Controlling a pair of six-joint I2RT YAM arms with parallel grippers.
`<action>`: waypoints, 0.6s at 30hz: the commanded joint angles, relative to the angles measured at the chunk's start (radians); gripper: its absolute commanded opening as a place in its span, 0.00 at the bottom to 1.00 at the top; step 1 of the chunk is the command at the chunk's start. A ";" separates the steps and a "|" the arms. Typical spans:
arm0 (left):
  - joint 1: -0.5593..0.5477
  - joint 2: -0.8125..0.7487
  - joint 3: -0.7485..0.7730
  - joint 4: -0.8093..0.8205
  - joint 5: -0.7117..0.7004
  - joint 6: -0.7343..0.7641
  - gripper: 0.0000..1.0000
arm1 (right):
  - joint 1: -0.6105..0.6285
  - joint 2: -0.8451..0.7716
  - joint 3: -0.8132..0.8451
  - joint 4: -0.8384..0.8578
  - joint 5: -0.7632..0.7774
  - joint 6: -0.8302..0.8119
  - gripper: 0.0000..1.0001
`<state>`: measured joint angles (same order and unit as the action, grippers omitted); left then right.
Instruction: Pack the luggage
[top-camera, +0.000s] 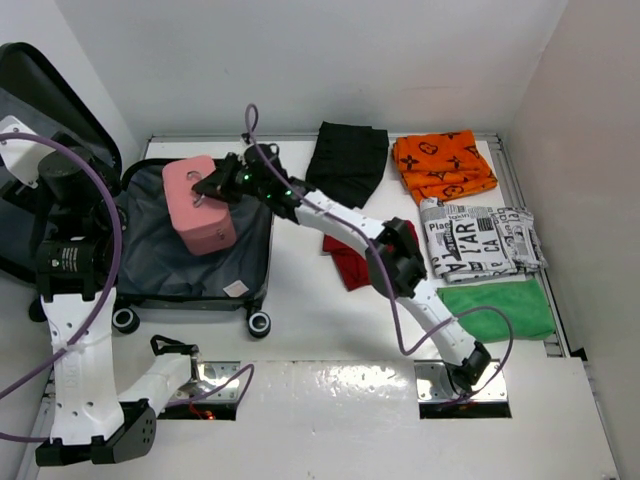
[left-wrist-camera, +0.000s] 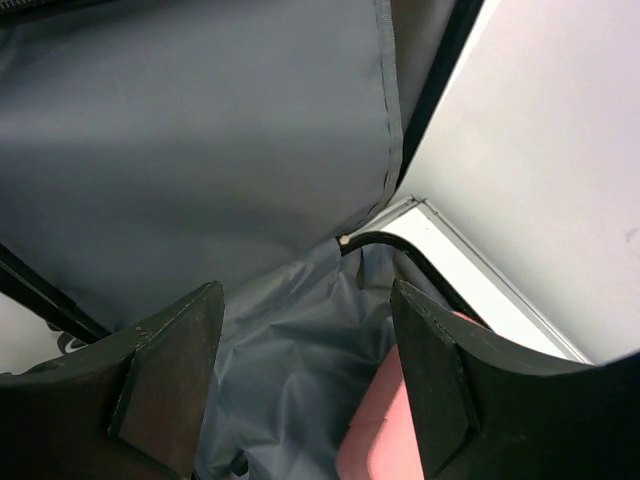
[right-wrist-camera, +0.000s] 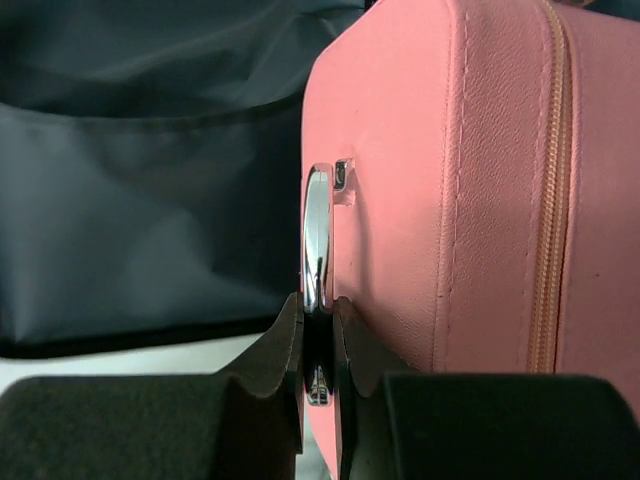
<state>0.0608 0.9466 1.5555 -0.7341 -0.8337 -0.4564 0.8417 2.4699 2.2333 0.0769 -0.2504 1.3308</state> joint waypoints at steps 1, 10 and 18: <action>0.011 -0.011 -0.024 0.079 -0.041 0.010 0.72 | 0.023 0.004 0.100 0.247 0.103 0.100 0.00; 0.011 0.012 -0.081 -0.042 0.293 0.129 0.69 | 0.019 0.069 0.081 0.277 0.177 0.105 0.10; 0.011 0.047 -0.063 -0.151 0.635 0.268 0.93 | -0.010 -0.054 -0.045 0.325 0.094 0.047 0.91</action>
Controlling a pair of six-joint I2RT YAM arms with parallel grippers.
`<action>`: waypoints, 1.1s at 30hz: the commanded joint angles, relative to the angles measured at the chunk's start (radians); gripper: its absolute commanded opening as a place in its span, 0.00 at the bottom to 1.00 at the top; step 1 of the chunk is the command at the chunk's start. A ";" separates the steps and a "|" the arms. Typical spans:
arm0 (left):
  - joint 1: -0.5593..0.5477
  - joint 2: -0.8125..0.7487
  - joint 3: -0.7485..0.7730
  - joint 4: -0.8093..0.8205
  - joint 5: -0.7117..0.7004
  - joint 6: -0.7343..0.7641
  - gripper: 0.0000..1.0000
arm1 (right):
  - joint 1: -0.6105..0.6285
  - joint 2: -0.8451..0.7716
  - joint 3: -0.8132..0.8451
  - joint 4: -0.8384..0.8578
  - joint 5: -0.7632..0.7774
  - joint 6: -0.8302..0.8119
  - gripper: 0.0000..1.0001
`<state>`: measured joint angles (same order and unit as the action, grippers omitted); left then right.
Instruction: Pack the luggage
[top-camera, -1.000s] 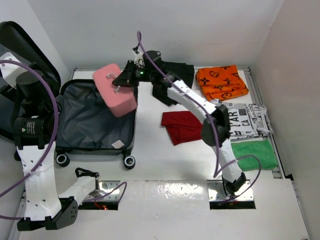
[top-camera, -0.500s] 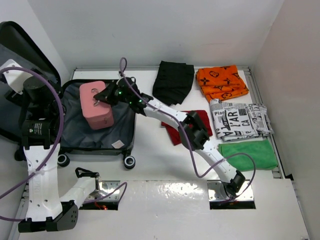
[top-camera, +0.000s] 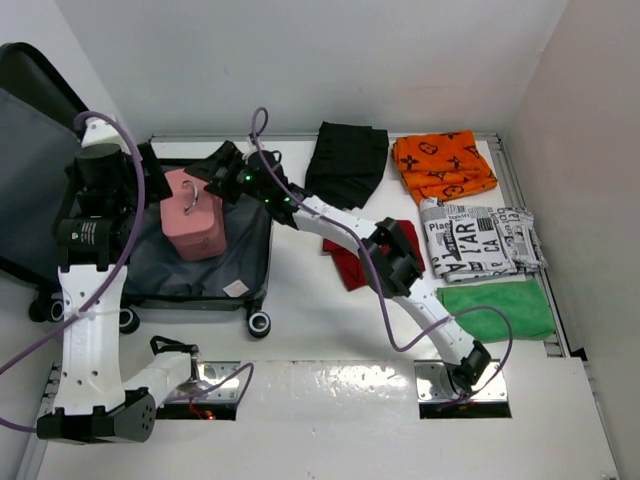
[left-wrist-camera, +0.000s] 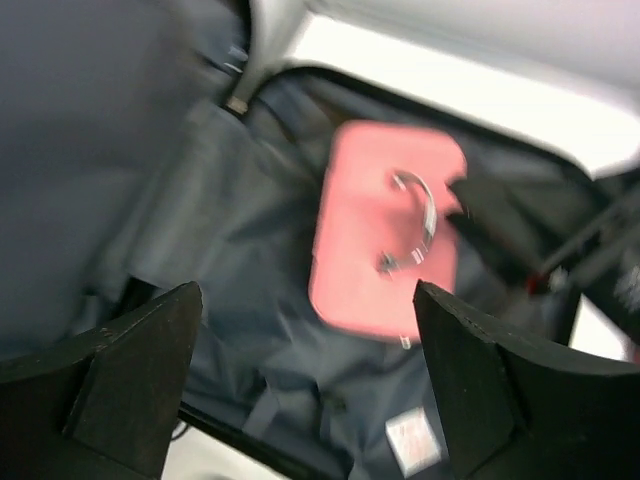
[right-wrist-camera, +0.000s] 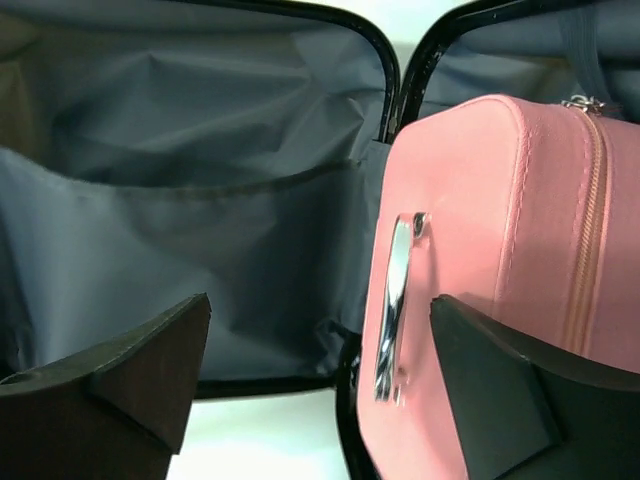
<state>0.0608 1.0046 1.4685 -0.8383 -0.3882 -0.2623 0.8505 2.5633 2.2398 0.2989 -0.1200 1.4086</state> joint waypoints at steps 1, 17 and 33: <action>0.011 -0.011 0.024 -0.068 0.219 0.084 0.93 | -0.033 -0.172 -0.078 0.106 -0.059 -0.063 0.92; 0.020 0.225 -0.177 0.080 0.382 0.032 0.49 | -0.413 -0.721 -0.658 -0.201 -0.279 -0.557 0.76; -0.004 0.520 -0.033 0.128 0.284 0.023 0.49 | -0.498 -0.795 -0.755 -0.219 -0.331 -0.582 0.76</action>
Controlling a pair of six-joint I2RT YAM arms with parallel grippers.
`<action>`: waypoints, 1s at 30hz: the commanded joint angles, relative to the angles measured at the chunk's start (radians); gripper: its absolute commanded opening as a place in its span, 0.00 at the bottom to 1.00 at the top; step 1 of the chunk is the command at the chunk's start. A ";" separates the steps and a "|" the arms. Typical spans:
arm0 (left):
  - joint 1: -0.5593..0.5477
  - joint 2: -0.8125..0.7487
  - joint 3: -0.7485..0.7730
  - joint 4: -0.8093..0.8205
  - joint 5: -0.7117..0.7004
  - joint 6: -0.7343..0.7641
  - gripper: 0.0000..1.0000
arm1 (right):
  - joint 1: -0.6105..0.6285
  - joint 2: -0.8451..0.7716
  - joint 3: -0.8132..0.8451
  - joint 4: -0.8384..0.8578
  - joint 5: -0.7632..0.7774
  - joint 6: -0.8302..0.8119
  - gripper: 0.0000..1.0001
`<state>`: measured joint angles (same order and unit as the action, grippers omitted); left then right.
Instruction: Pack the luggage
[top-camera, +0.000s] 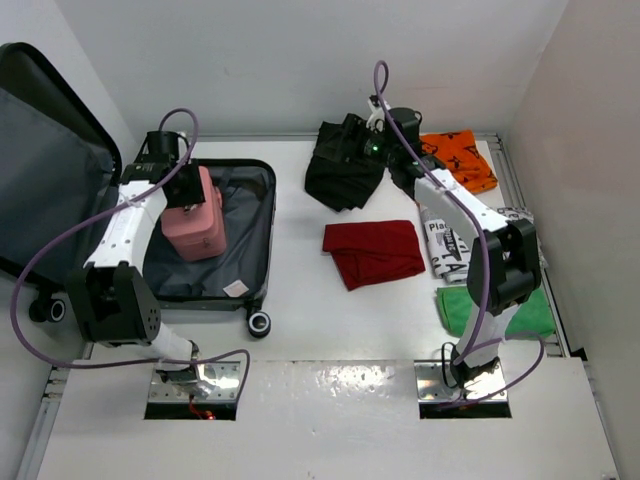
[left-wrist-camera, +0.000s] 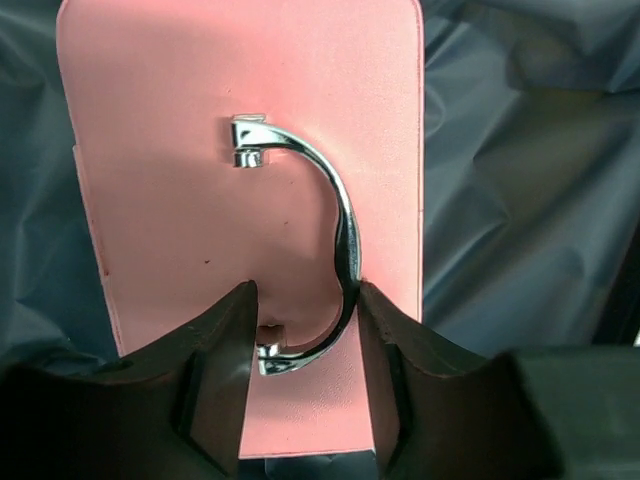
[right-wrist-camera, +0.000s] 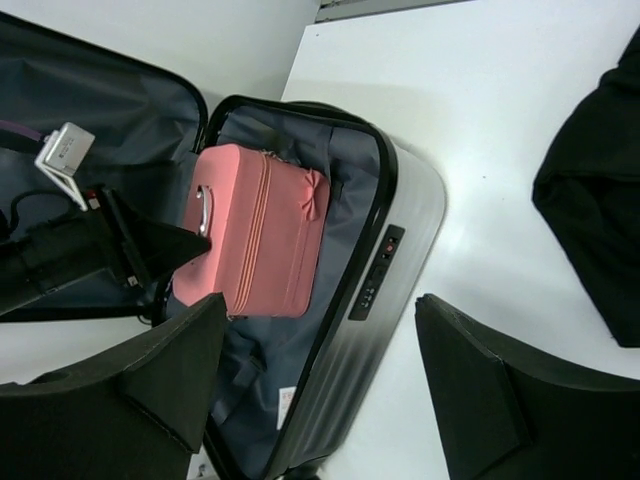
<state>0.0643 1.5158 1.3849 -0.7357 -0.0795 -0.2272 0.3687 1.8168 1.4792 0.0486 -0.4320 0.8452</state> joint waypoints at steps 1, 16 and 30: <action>-0.008 0.024 0.051 0.025 -0.025 -0.012 0.47 | -0.019 -0.045 0.004 0.031 -0.019 -0.018 0.76; -0.008 0.049 0.242 0.001 -0.069 0.208 0.00 | -0.031 -0.027 -0.002 0.053 -0.031 -0.005 0.58; 0.043 -0.003 0.252 0.022 -0.124 0.465 0.00 | -0.013 0.003 0.016 0.062 -0.043 0.008 0.58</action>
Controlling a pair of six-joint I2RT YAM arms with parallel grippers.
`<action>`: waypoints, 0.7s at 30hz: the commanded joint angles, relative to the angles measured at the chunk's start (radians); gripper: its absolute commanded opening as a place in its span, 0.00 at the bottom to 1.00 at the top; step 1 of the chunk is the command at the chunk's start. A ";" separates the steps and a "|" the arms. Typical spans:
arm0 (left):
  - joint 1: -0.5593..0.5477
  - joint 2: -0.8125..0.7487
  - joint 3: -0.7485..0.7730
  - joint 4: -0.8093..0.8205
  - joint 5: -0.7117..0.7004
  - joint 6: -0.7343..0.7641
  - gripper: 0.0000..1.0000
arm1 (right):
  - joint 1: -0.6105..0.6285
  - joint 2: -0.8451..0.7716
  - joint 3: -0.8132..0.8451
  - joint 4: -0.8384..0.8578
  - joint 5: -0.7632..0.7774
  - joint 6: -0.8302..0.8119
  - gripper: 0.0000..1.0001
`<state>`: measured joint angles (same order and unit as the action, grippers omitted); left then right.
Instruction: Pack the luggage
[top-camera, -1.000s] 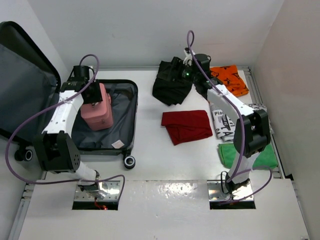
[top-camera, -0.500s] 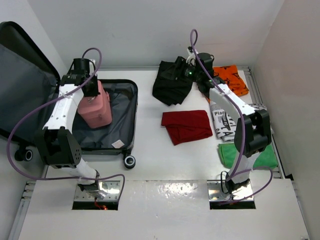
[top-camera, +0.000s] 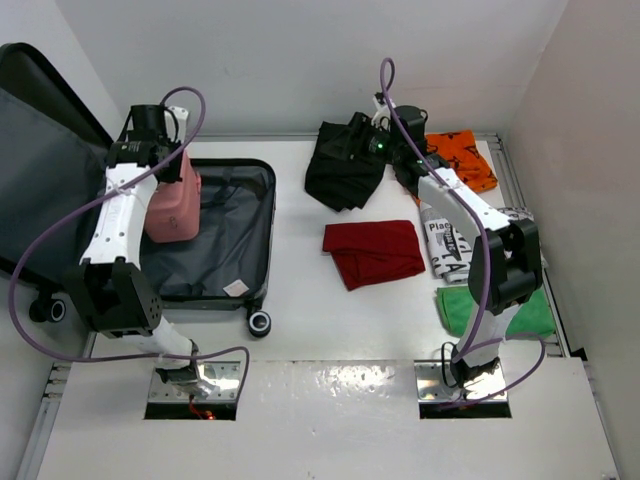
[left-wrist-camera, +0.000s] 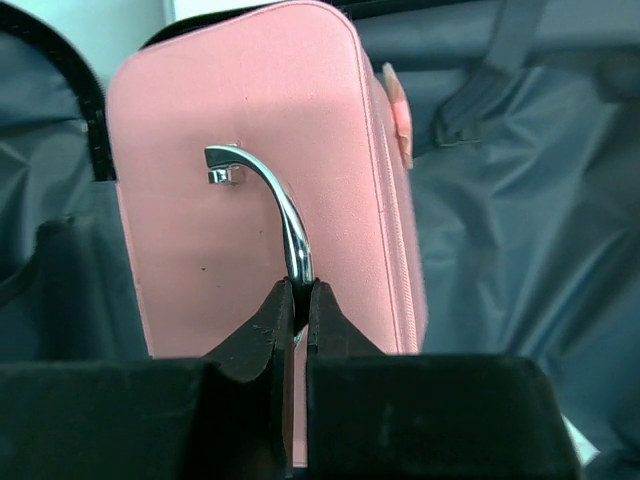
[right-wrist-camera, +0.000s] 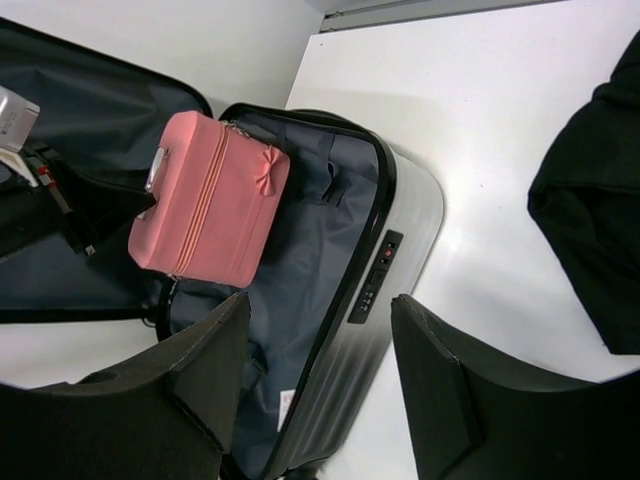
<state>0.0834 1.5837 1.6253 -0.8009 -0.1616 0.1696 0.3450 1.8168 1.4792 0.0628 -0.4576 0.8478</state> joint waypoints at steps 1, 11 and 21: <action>0.047 -0.080 -0.010 0.097 -0.042 0.068 0.00 | 0.015 0.006 0.016 0.048 -0.016 0.004 0.58; 0.102 -0.151 -0.379 0.430 0.034 0.183 0.00 | 0.018 0.007 0.001 0.051 -0.036 -0.003 0.57; 0.170 -0.099 -0.433 0.493 0.186 0.211 0.52 | 0.015 -0.013 -0.031 0.046 -0.053 -0.038 0.65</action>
<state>0.2352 1.4567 1.1992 -0.3695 -0.0780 0.3759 0.3569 1.8172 1.4536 0.0731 -0.4873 0.8371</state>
